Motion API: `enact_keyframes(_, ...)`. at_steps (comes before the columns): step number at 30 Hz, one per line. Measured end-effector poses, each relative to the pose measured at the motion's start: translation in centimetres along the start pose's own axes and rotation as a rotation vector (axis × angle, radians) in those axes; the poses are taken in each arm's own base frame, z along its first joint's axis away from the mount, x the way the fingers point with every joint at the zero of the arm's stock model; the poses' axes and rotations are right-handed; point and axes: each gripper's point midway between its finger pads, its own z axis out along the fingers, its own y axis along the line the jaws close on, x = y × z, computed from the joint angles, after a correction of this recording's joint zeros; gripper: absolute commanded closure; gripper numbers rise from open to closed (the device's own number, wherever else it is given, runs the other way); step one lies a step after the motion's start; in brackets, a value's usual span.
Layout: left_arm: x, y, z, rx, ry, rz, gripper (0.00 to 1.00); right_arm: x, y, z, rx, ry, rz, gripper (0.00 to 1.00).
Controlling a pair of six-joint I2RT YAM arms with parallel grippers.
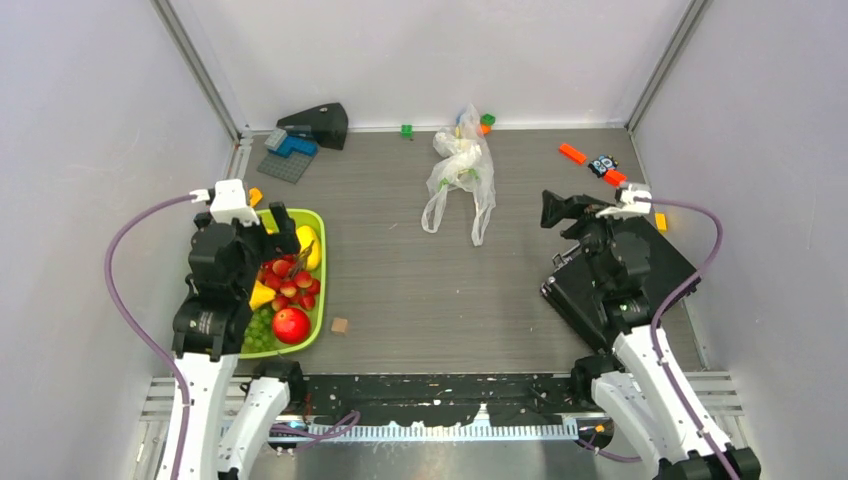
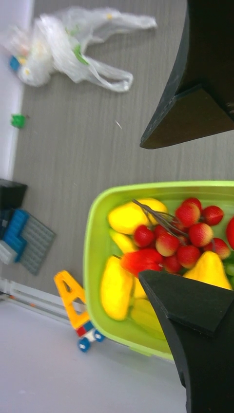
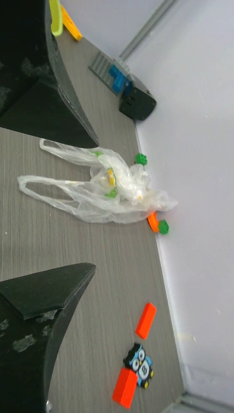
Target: Place the fake fruits into the plastic bag and tie a complex knot
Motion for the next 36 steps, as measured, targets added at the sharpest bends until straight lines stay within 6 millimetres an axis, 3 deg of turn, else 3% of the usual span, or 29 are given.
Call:
enact_keyframes(4, -3.9, -2.2, 0.3, 0.081, -0.029, 0.001, 0.03, 0.4, 2.6, 1.7, -0.06, 0.1, -0.023, 0.03)
enact_keyframes(7, -5.3, -4.3, 1.0, 0.177, -0.057, 0.032, 0.03, 2.8, 5.2, 3.2, -0.111, 0.24, -0.065, 0.01)
enact_keyframes(9, -3.8, -5.0, 1.7, 0.216, -0.033, 0.054, 0.03, 5.0, 6.6, 3.8, -0.138, 0.336, -0.099, 0.09)
enact_keyframes(14, 0.7, -5.3, 2.9, 0.239, 0.077, 0.08, 0.02, 11.7, 8.8, 4.1, -0.165, 0.571, -0.184, 0.14)
enact_keyframes(18, 0.7, -5.7, 2.8, 0.263, 0.072, 0.088, 0.02, 16.4, 8.7, 4.2, -0.132, 0.704, -0.233, 0.19)
enact_keyframes(23, 0.5, -6.3, 2.6, 0.297, 0.066, 0.095, 0.02, 20.8, 7.0, 4.1, -0.055, 0.806, -0.243, 0.26)
enact_keyframes(31, 0.6, -6.8, 2.5, 0.323, 0.068, 0.097, 0.02, 24.9, 5.1, 5.0, 0.025, 0.843, -0.271, 0.32)
enact_keyframes(36, 0.6, -6.9, 2.5, 0.329, 0.069, 0.096, 0.02, 26.2, 4.8, 5.7, 0.047, 0.85, -0.307, 0.36)
